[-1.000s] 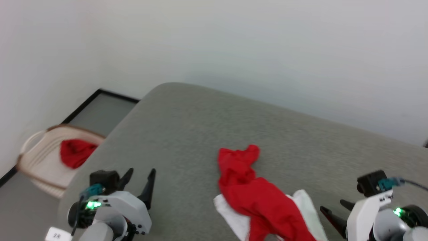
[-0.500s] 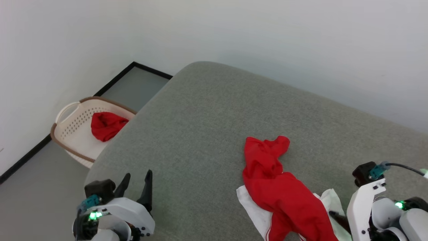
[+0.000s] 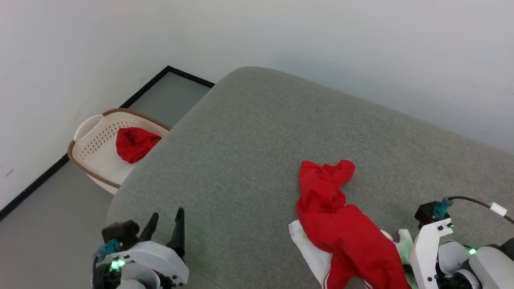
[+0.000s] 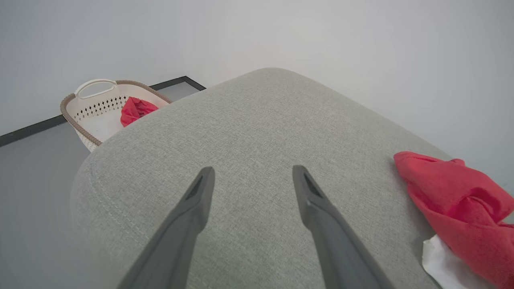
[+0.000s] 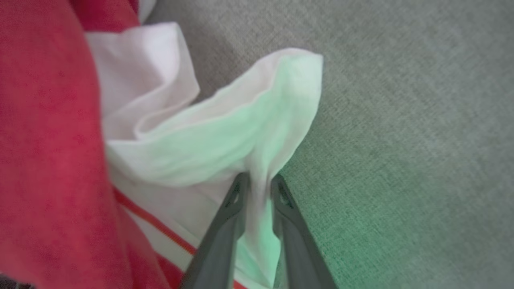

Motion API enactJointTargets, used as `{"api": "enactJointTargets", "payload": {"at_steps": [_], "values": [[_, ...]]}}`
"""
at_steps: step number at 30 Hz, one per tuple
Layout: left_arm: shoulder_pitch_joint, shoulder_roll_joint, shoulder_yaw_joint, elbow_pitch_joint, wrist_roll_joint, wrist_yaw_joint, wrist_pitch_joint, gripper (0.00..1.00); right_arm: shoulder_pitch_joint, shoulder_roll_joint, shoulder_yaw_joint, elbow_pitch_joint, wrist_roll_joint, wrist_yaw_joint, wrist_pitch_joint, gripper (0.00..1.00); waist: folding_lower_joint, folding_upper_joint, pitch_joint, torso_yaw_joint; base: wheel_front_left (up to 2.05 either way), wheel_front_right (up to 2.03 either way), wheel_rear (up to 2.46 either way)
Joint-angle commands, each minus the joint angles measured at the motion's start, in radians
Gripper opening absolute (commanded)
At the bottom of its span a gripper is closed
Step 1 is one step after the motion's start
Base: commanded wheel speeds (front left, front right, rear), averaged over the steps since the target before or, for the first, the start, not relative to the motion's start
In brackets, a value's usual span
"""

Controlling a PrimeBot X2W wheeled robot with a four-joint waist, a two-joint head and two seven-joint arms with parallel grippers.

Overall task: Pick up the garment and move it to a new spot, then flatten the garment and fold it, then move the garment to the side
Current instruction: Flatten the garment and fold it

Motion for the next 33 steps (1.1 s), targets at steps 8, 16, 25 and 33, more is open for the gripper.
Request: {"api": "enactJointTargets", "payload": {"at_steps": [8,16,25,33], "values": [[-0.006,-0.007,0.005,0.016,-0.014,-0.014,-0.005,1.0,-0.055,-0.02,-0.004,0.058,0.026,-0.001,-0.083,0.0,0.0,0.0,-0.018,-0.012,0.0,0.0,0.0],[-0.008,-0.009,-0.018,0.041,-0.016,-0.026,0.021,1.0,-0.038,-0.095,-0.098,0.081,0.034,-0.001,-0.179,0.0,0.0,0.0,-0.061,-0.042,0.0,0.0,0.0],[-0.012,-0.011,-0.054,0.057,-0.006,-0.039,0.042,1.0,0.066,-0.157,-0.278,0.133,-0.004,-0.001,-0.252,0.0,0.0,0.0,-0.092,-0.099,0.0,0.0,0.0],[-0.017,-0.013,-0.062,0.061,-0.015,-0.039,0.047,1.0,0.162,-0.161,-0.438,0.16,-0.087,-0.001,-0.26,0.0,0.0,0.0,-0.087,-0.166,0.0,0.0,0.0]]}}
